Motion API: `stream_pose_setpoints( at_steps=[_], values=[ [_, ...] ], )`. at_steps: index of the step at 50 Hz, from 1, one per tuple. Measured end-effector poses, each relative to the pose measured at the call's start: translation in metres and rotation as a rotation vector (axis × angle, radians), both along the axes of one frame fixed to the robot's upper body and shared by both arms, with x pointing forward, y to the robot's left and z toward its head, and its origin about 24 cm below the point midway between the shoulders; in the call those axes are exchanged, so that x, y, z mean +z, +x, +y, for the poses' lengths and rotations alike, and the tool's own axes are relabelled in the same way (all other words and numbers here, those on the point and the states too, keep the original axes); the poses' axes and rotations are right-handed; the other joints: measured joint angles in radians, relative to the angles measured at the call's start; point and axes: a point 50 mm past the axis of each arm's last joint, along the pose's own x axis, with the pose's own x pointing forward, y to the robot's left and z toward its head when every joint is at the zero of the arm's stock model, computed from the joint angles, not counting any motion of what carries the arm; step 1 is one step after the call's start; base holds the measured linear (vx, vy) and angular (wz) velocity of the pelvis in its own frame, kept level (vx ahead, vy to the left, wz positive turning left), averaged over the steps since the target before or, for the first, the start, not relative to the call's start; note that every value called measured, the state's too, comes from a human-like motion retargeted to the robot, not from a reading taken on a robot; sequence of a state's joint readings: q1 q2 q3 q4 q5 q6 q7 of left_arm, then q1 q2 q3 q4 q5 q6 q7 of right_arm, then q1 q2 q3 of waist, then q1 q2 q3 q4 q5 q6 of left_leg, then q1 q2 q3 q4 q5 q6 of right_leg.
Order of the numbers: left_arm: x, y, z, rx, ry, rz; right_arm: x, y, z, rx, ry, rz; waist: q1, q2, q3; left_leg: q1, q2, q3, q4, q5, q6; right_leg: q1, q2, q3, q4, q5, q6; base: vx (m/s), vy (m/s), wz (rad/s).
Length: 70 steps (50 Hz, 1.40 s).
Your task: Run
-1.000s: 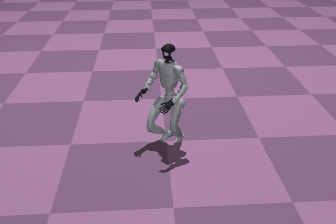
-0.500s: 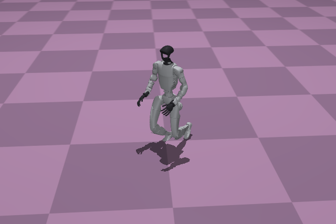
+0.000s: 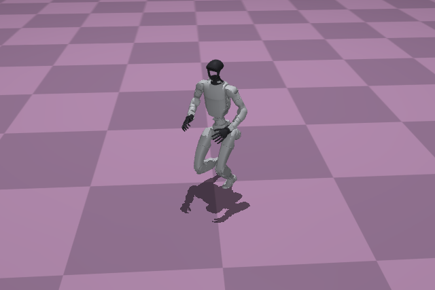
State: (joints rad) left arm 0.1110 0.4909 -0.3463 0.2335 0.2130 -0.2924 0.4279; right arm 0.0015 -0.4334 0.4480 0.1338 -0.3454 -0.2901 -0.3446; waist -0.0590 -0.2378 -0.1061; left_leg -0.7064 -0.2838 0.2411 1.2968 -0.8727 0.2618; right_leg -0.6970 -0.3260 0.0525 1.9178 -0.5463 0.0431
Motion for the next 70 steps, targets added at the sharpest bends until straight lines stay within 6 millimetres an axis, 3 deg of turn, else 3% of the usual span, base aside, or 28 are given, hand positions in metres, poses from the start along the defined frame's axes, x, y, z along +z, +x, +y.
stream_pose_setpoints(
  at_steps=[3, 5, 7, 10, 12, 16, 18, 20, 22, 25, 30, 32, 36, 37, 40, 43, 45, 47, 50, 52, 54, 56, 58, 61, 63, 65, 67, 70],
  values=[
    [0.031, 0.029, -0.012, -0.008, -0.036, -0.161, -0.026, -0.024, -0.016, -0.037, -0.028, 0.124, -0.065, 0.037, -0.02, 0.173, -0.008, -0.02, -0.107, 0.002, -0.018, -0.161, 0.04, 0.0, -0.078, -0.098, -0.023, 0.05, 0.05, -0.26],
    [0.053, 0.04, -0.021, -0.035, -0.081, -0.264, -0.037, -0.042, -0.029, -0.069, -0.024, 0.199, -0.084, 0.096, -0.026, 0.292, 0.05, -0.043, -0.152, 0.044, -0.085, -0.207, 0.123, -0.042, -0.226, -0.132, -0.025, 0.12, -0.03, -0.71],
    [0.074, 0.043, -0.031, -0.092, -0.13, -0.356, -0.045, -0.062, -0.042, -0.108, -0.009, 0.267, -0.082, 0.182, -0.03, 0.388, 0.157, -0.072, -0.139, 0.118, -0.175, -0.205, 0.255, -0.103, -0.435, -0.142, -0.014, 0.12, -0.08, -0.77],
    [0.095, 0.039, -0.047, -0.199, -0.186, -0.453, -0.048, -0.089, -0.059, -0.184, 0.024, 0.331, -0.071, 0.279, -0.053, 0.435, 0.298, -0.108, -0.041, 0.32, -0.289, -0.197, 0.428, -0.143, -0.716, -0.12, 0.008, 0.02, -0.1, -0.45],
    [0.101, 0.034, -0.054, -0.248, -0.208, -0.476, -0.046, -0.097, -0.065, -0.228, 0.051, 0.332, -0.054, 0.315, -0.056, 0.431, 0.373, -0.121, 0.095, 0.413, -0.305, -0.187, 0.494, -0.157, -0.743, -0.106, -0.01, -0.07, -0.07, -0.26],
    [0.085, 0.024, -0.057, -0.258, -0.197, -0.387, -0.036, -0.086, -0.066, -0.265, 0.061, 0.253, -0.001, 0.316, -0.026, 0.367, 0.5, -0.117, 0.439, 0.397, -0.216, -0.145, 0.542, -0.16, -0.555, -0.22, -0.129, -0.07, -0.06, -0.08],
    [0.07, 0.022, -0.051, -0.225, -0.143, -0.3, -0.025, -0.057, -0.062, -0.27, 0.032, 0.15, 0.045, 0.304, 0.011, 0.269, 0.556, -0.129, 0.599, 0.307, -0.141, -0.1, 0.553, -0.156, -0.489, -0.312, -0.188, -0.08, -0.08, 0.05],
    [0.052, 0.018, -0.039, -0.183, -0.09, -0.203, -0.005, -0.02, -0.053, -0.254, 0.015, 0.017, 0.11, 0.295, 0.029, 0.115, 0.609, -0.131, 0.692, 0.212, -0.068, -0.064, 0.576, -0.142, -0.505, -0.326, -0.211, -0.11, -0.04, -0.12],
    [0.036, 0.003, -0.027, -0.149, -0.083, -0.114, 0.025, 0.009, -0.042, -0.23, 0.06, -0.129, 0.162, 0.271, 0.023, -0.025, 0.592, -0.113, 0.666, 0.146, -0.028, 0.008, 0.567, -0.11, -0.534, -0.326, -0.187, -0.02, 0.04, 0.28],
    [0.023, -0.026, -0.008, -0.113, -0.094, -0.011, 0.075, 0.029, -0.022, -0.155, 0.188, -0.325, 0.19, 0.179, 0.019, -0.144, 0.442, -0.037, 0.444, 0.13, -0.031, 0.172, 0.452, -0.056, -0.562, -0.288, -0.085, 0.1, 0.08, 1.05],
    [0.008, -0.064, 0.013, -0.044, -0.136, 0.112, 0.122, 0.018, 0.008, 0.047, 0.348, -0.475, 0.192, 0.043, -0.034, -0.202, 0.157, 0.043, -0.119, 0.266, -0.154, 0.317, 0.229, -0.034, -0.553, 0.074, 0.121, 0.05, 0.09, 0.97],
    [0.005, -0.07, 0.013, -0.018, -0.159, 0.129, 0.126, 0.013, 0.017, 0.113, 0.357, -0.481, 0.163, 0.015, -0.048, -0.194, 0.07, 0.049, -0.204, 0.279, -0.149, 0.331, 0.163, -0.03, -0.466, 0.167, 0.151, -0.04, 0.07, 0.62],
    [0.009, -0.059, 0.004, -0.026, -0.145, 0.069, 0.107, 0.006, 0.028, 0.167, 0.311, -0.392, 0.108, -0.004, -0.038, -0.174, 0.004, 0.045, -0.03, 0.157, -0.029, 0.307, 0.061, -0.032, -0.184, 0.174, 0.108, -0.02, 0.03, 0.09],
    [0.013, -0.048, 0.001, -0.03, -0.124, 0.023, 0.097, 0.005, 0.029, 0.162, 0.286, -0.352, 0.091, -0.008, -0.025, -0.15, -0.004, 0.039, 0.012, 0.107, -0.002, 0.276, 0.039, -0.028, -0.113, 0.153, 0.086, -0.06, -0.01, -0.12],
    [0.038, 0.004, -0.012, -0.051, -0.048, -0.178, 0.058, 0.004, 0.025, 0.117, 0.191, -0.195, 0.021, -0.023, 0.014, -0.045, -0.01, 0.002, 0.038, 0.0, 0.0, 0.095, -0.005, -0.009, 0.032, 0.03, 0.0, -0.09, -0.06, 0.15],
    [0.079, 0.037, -0.028, -0.072, -0.073, -0.386, 0.022, -0.016, 0.007, 0.071, 0.136, -0.037, -0.067, 0.0, -0.006, 0.141, -0.043, -0.021, -0.085, 0.0, 0.0, -0.115, 0.009, 0.018, -0.004, -0.079, -0.029, 0.0, 0.06, 0.09],
    [0.107, 0.044, -0.038, -0.103, -0.119, -0.512, 0.007, -0.034, -0.008, 0.039, 0.127, 0.048, -0.089, 0.059, -0.013, 0.291, -0.001, -0.04, -0.124, 0.007, -0.042, -0.184, 0.09, -0.014, -0.129, -0.124, -0.031, 0.14, 0.04, -0.73],
    [0.129, 0.043, -0.049, -0.171, -0.175, -0.614, -0.004, -0.054, -0.024, -0.007, 0.123, 0.13, -0.086, 0.153, -0.014, 0.417, 0.113, -0.074, -0.13, 0.098, -0.15, -0.192, 0.222, -0.092, -0.346, -0.137, -0.025, 0.14, -0.07, -0.84],
    [0.15, 0.032, -0.065, -0.304, -0.244, -0.706, -0.016, -0.082, -0.047, -0.086, 0.121, 0.237, -0.074, 0.263, -0.037, 0.496, 0.265, -0.12, -0.062, 0.348, -0.305, -0.184, 0.404, -0.162, -0.686, -0.126, 0.003, 0.05, -0.11, -0.38],
    [0.155, 0.025, -0.073, -0.369, -0.265, -0.718, -0.018, -0.091, -0.056, -0.135, 0.126, 0.261, -0.049, 0.31, -0.044, 0.498, 0.35, -0.136, 0.055, 0.466, -0.341, -0.175, 0.481, -0.186, -0.767, -0.114, -0.012, -0.05, -0.08, -0.11],
    [0.151, 0.019, -0.078, -0.404, -0.271, -0.692, -0.019, -0.093, -0.059, -0.158, 0.123, 0.261, -0.023, 0.326, -0.039, 0.495, 0.416, -0.132, 0.204, 0.498, -0.324, -0.172, 0.515, -0.198, -0.705, -0.141, -0.057, -0.07, -0.04, -0.05],
    [0.137, 0.016, -0.078, -0.4, -0.253, -0.616, -0.017, -0.086, -0.059, -0.165, 0.108, 0.229, 0.012, 0.323, -0.023, 0.471, 0.476, -0.125, 0.368, 0.461, -0.272, -0.158, 0.532, -0.198, -0.584, -0.216, -0.125, -0.05, -0.05, 0.01],
    [0.119, 0.019, -0.074, -0.365, -0.193, -0.521, -0.009, -0.059, -0.055, -0.174, 0.07, 0.133, 0.054, 0.311, 0.016, 0.396, 0.529, -0.139, 0.528, 0.383, -0.201, -0.116, 0.542, -0.194, -0.501, -0.308, -0.19, -0.06, -0.09, 0.13],
    [0.083, 0.015, -0.056, -0.289, -0.099, -0.344, 0.016, -0.011, -0.039, -0.152, 0.054, -0.052, 0.155, 0.297, 0.039, 0.18, 0.613, -0.136, 0.675, 0.235, -0.082, -0.048, 0.576, -0.164, -0.514, -0.326, -0.223, -0.11, -0.05, -0.06],
    [0.065, 0.003, -0.041, -0.248, -0.074, -0.246, 0.045, 0.014, -0.025, -0.121, 0.102, -0.187, 0.203, 0.27, 0.036, 0.03, 0.592, -0.12, 0.659, 0.169, -0.036, 0.028, 0.566, -0.125, -0.54, -0.326, -0.199, 0.0, 0.03, 0.61],
    [0.052, -0.014, -0.026, -0.214, -0.072, -0.165, 0.076, 0.026, -0.012, -0.072, 0.178, -0.308, 0.224, 0.217, 0.035, -0.074, 0.503, -0.073, 0.547, 0.139, -0.024, 0.135, 0.504, -0.083, -0.547, -0.326, -0.144, 0.09, 0.07, 1.26],
    [0.045, -0.03, -0.012, -0.184, -0.077, -0.104, 0.101, 0.028, 0.0, -0.011, 0.257, -0.396, 0.227, 0.143, 0.038, -0.121, 0.373, -0.01, 0.344, 0.149, -0.046, 0.251, 0.4, -0.053, -0.566, -0.267, -0.062, 0.12, 0.08, 1.42],
    [0.036, -0.05, 0.002, -0.138, -0.1, -0.028, 0.125, 0.02, 0.014, 0.09, 0.34, -0.474, 0.237, 0.065, 0.02, -0.167, 0.204, 0.044, 0.007, 0.206, -0.117, 0.359, 0.269, -0.042, -0.575, -0.078, 0.063, 0.06, 0.09, 1.02]
  ],
)
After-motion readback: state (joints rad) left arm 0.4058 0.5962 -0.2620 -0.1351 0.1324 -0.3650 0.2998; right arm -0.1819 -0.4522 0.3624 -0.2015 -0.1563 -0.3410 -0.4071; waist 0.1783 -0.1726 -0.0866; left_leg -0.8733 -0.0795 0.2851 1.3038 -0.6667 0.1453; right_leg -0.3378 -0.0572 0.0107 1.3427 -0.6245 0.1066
